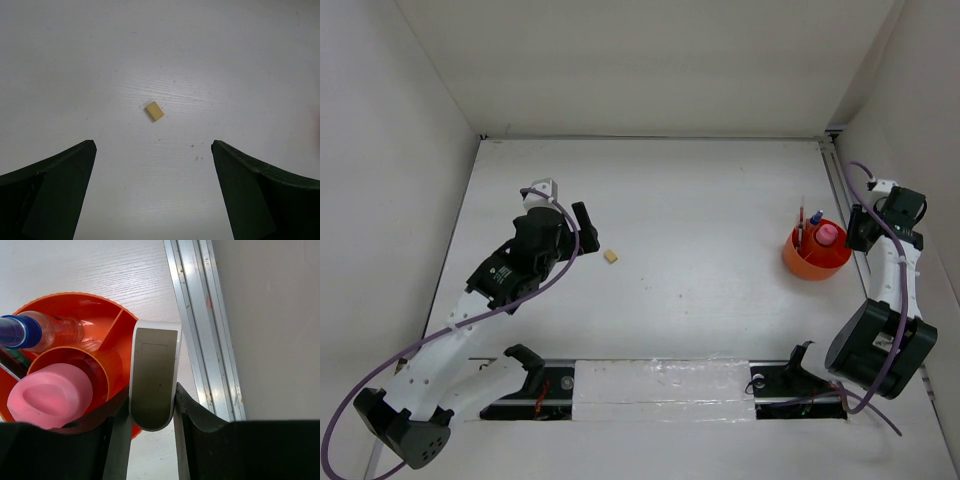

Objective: Sort the stationery into containers
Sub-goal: Place the stationery in the storage box.

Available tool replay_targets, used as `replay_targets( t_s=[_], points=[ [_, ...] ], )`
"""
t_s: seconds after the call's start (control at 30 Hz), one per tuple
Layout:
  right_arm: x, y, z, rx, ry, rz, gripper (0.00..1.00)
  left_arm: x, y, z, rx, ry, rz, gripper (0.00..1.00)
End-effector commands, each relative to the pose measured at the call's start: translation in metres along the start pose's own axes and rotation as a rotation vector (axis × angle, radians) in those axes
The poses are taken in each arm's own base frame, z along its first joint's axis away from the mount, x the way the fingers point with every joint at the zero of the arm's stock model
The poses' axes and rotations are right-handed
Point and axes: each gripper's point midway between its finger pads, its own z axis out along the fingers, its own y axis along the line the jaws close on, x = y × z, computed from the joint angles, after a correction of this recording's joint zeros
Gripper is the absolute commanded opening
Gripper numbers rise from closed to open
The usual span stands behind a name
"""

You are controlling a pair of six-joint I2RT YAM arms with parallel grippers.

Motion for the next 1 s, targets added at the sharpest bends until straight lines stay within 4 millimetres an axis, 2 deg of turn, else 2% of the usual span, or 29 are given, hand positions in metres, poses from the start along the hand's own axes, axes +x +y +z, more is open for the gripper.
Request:
replay_targets(
  t_s=[0.0, 0.47, 0.87, 0.97],
  points=[
    [-0.0189, 0.0008, -0.0048, -0.027, -0.059, -0.018, 0.0, -0.0081, 0.0006, -0.0047, 0.002, -0.031, -0.001, 1.0],
    [-0.0172, 0.0048, 0.0, -0.057, -0.042, -0.025, 0.01, -0.0072, 0.0033, -0.0047, -0.01, -0.029, 0.002, 1.0],
    [-0.0186, 0.004, -0.0048, -0.054, -0.044, -0.044, 0.02, -0.0072, 0.0033, -0.0047, -0.01, -0.029, 0.002, 1.0],
    [-0.0161, 0.0094, -0.0027, -0.087, -0.035, -0.051, 0.03, -0.0072, 0.0033, -0.0047, -0.01, -0.029, 0.002, 1.0]
  ],
)
